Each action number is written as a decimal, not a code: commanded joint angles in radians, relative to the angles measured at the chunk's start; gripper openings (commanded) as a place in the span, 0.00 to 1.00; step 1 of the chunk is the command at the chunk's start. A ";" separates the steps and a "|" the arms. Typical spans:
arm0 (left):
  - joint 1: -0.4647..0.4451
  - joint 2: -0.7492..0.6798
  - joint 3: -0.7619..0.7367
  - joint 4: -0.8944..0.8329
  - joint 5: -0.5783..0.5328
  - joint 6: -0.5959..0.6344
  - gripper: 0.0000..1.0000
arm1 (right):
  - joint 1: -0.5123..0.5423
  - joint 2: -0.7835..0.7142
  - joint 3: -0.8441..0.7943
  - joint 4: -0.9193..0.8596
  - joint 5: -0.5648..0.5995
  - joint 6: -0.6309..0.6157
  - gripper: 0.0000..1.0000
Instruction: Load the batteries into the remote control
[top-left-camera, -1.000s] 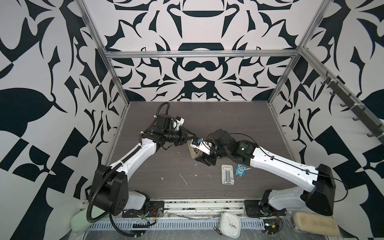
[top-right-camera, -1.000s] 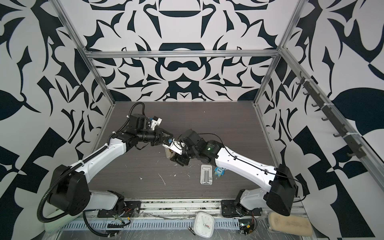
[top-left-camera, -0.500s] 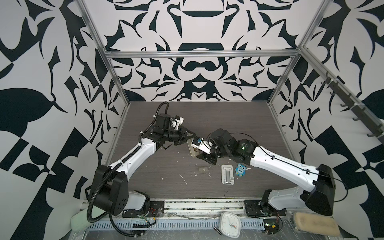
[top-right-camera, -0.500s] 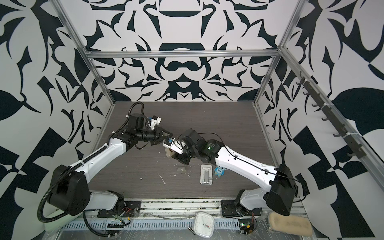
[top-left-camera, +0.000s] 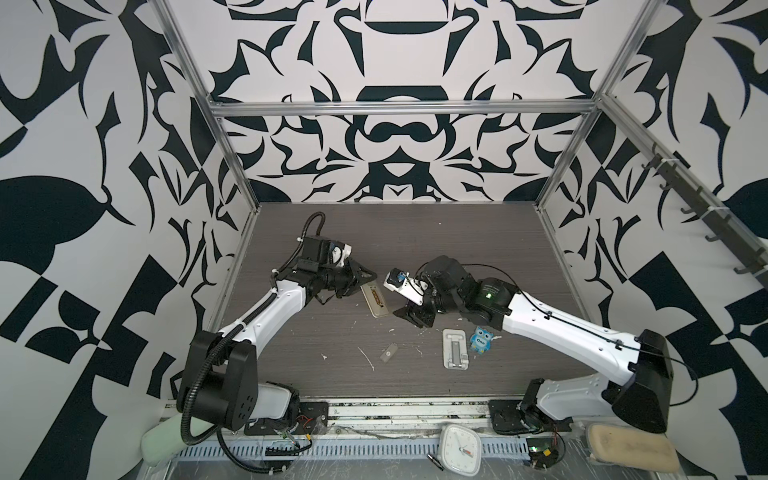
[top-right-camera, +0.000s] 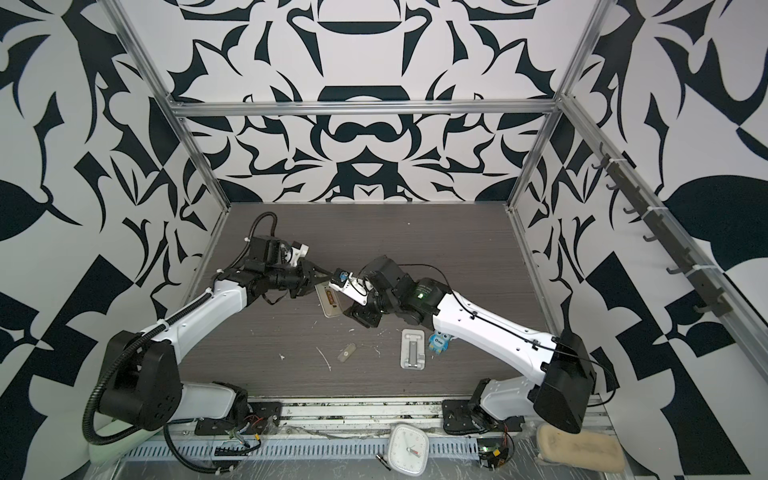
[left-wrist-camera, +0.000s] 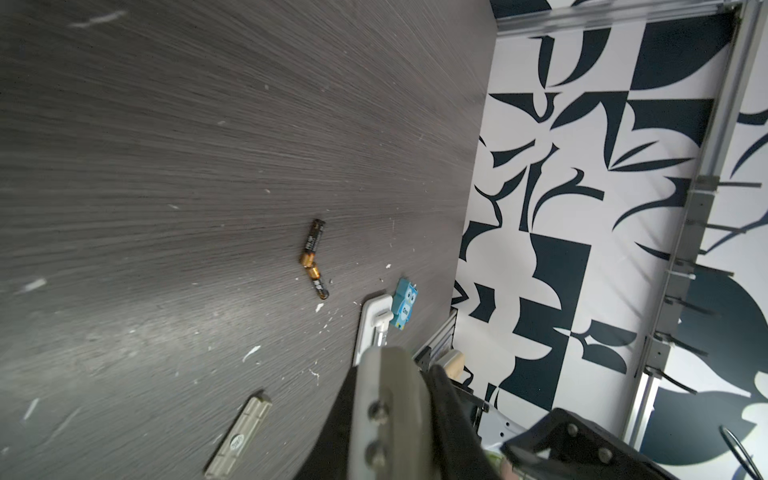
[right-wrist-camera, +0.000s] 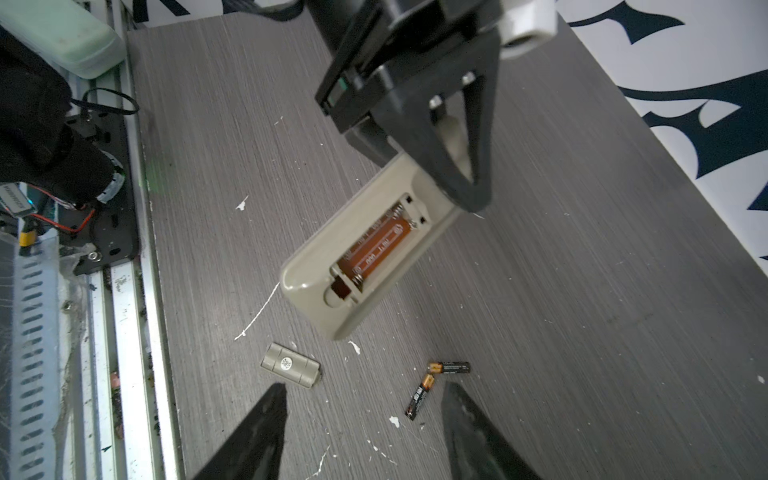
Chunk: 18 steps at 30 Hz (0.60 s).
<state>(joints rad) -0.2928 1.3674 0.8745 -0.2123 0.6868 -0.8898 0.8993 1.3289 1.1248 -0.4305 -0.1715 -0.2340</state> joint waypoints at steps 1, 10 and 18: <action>0.037 -0.055 -0.036 -0.027 -0.039 0.017 0.00 | -0.027 -0.041 0.003 0.004 0.015 0.046 0.69; 0.040 -0.118 -0.106 -0.035 -0.112 0.068 0.00 | -0.154 0.101 0.084 -0.152 0.069 0.147 0.82; 0.077 -0.188 -0.180 -0.061 -0.076 0.138 0.00 | -0.183 0.304 0.169 -0.274 0.085 0.228 0.84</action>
<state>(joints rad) -0.2401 1.2240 0.7288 -0.2584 0.5850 -0.7860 0.7212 1.6184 1.2449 -0.6353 -0.0952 -0.0502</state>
